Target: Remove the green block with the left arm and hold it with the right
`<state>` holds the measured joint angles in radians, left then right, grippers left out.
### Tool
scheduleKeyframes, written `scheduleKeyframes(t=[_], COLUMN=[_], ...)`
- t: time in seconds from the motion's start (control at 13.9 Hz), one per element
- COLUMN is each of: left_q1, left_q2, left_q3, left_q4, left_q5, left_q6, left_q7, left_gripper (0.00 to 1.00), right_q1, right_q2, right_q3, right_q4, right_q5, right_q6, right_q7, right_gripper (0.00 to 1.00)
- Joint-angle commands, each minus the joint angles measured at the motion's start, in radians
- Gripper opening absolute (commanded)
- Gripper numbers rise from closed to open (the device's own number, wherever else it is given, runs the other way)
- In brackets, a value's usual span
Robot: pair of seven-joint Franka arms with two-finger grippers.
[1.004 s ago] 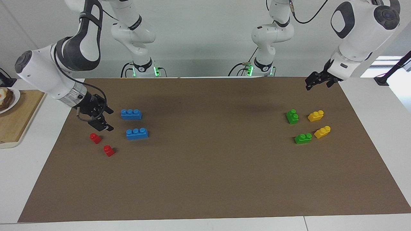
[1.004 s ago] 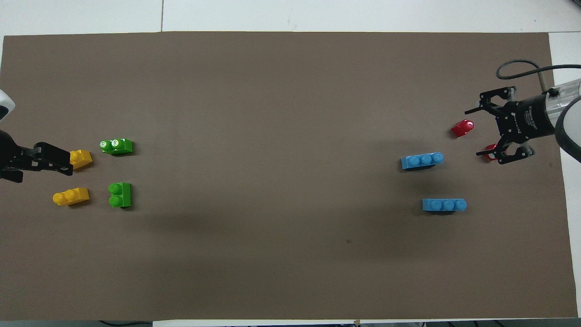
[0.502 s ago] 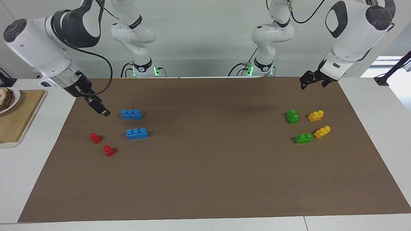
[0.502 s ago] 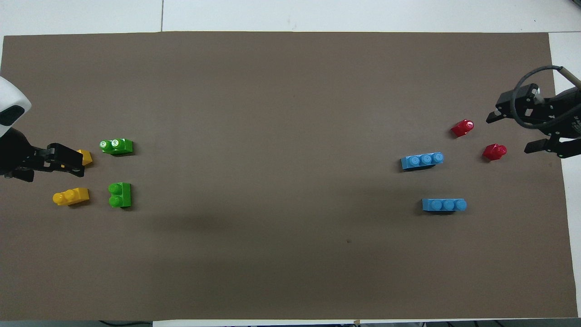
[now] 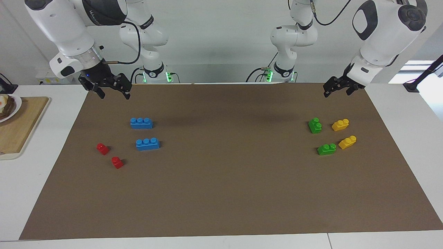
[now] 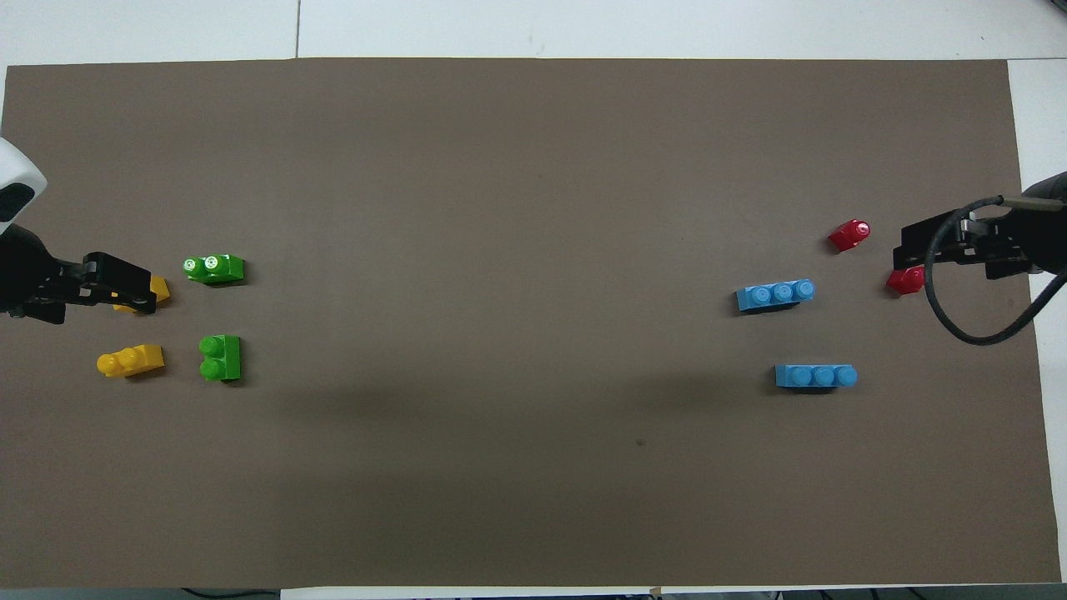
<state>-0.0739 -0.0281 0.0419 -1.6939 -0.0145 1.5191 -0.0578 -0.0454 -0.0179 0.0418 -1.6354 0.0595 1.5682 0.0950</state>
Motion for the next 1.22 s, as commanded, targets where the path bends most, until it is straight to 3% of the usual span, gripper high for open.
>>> scheduleKeyframes(t=[0.0, 1.15], left_q1=[-0.009, -0.003], left_q2=[0.01, 0.025], left_q3=[0.004, -0.008], left_q4=[0.019, 0.083], left_q5=[-0.009, 0.005], left_q6=[0.015, -0.008], left_q7=[-0.014, -0.001], left_gripper=[1.0, 1.0], right_q1=[-0.005, -0.007], right_q2=[-0.004, -0.008], right_q3=[0.003, 0.003], right_q4=[-0.003, -0.009], right_q5=[-0.035, -0.092], right_q6=[-0.005, 0.01], right_q7=[-0.038, -0.07], right_gripper=[1.0, 1.0])
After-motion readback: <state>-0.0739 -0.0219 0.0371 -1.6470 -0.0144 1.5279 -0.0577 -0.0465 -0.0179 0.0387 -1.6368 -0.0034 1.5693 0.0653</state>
